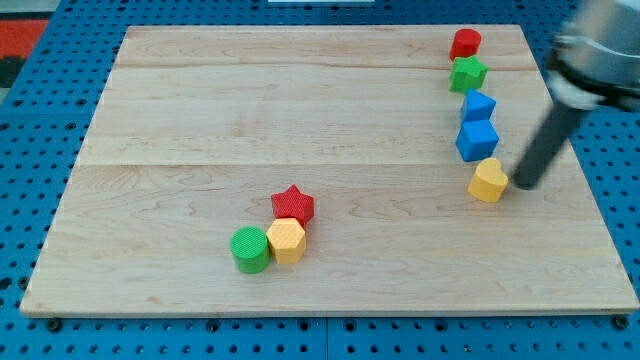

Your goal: Move blue cube to the center

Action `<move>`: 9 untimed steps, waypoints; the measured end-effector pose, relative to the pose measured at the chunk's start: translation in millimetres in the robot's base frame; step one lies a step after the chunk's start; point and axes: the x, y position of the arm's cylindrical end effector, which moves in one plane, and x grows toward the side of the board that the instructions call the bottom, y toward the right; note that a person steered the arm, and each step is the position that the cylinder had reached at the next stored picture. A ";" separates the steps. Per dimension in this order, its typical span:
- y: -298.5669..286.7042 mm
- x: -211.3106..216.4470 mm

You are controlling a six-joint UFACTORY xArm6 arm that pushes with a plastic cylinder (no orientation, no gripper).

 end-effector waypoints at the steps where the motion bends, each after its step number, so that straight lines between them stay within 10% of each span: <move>1: -152.2 -1.6; 2: -212.5 -4.1; 6: 162.9 -41.3; 9: -169.2 -64.1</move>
